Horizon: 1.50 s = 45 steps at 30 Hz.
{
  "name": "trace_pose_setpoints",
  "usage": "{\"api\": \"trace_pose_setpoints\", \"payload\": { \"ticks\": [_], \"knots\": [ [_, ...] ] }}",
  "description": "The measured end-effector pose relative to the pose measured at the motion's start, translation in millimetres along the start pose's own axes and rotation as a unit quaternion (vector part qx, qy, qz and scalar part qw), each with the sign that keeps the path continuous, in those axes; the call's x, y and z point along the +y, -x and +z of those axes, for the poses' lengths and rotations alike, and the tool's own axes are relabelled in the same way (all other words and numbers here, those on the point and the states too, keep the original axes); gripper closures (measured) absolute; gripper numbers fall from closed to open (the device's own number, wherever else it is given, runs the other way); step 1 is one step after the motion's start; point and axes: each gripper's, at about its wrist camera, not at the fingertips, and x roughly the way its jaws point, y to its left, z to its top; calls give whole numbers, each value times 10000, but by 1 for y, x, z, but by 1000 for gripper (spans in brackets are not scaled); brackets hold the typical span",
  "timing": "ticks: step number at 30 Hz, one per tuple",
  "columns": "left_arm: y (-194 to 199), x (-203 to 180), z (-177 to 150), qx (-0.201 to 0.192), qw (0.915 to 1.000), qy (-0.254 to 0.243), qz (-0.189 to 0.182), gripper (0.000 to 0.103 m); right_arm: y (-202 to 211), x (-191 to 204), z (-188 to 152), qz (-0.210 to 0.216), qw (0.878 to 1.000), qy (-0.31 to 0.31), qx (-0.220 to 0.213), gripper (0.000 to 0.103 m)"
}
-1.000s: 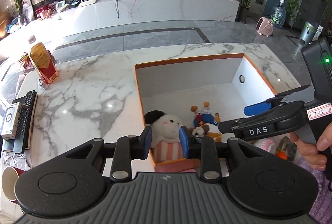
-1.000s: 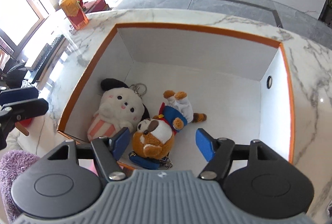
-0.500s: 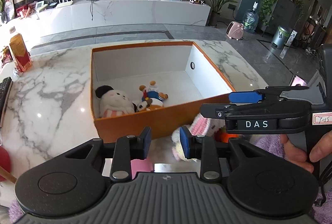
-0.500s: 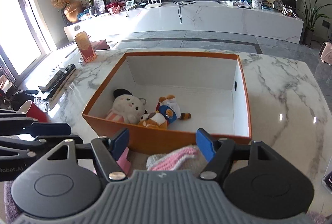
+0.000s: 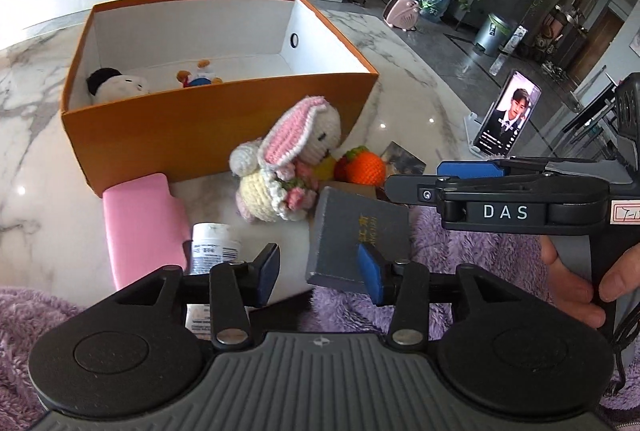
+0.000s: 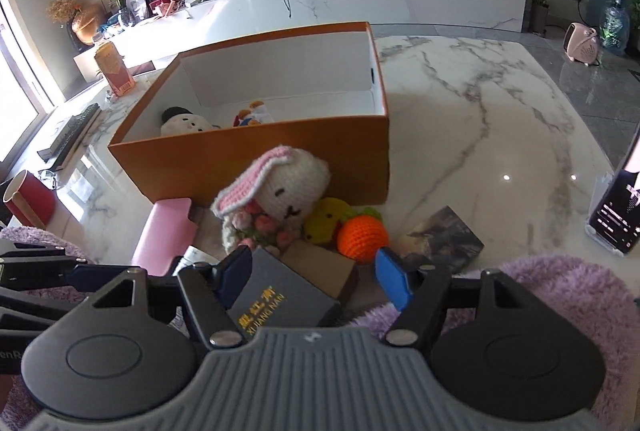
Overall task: Organize objects
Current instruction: 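Move right gripper to the crochet bunny while left grasps the black XIJIANGNAN box, then lift the black box with left gripper while right grasps the pink-white crochet bunny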
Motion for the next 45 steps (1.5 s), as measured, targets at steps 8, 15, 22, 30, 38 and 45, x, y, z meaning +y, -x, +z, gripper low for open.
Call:
{"api": "trace_pose_setpoints", "payload": {
  "ticks": [8,15,22,30,38,45],
  "knots": [
    [-18,-6,-1,147,9997,60,-211,39,-3,-21,-15,-24,9992,-242,306,47],
    [-39,6,4,453,9974,448,-322,35,-13,-18,-15,76,9988,-161,450,59],
    [-61,20,5,776,9909,890,-647,25,-21,-22,-14,286,9977,-247,558,66],
    [-83,37,5,1057,9741,1482,-1338,18,-23,-30,-12,415,9961,-448,636,66],
    [-63,37,7,843,9756,1556,-1296,45,-22,-32,-12,359,9964,-485,600,72],
    [-39,17,13,505,9865,1203,-987,58,-18,-29,-10,308,9970,-425,567,79]
  ]
}}
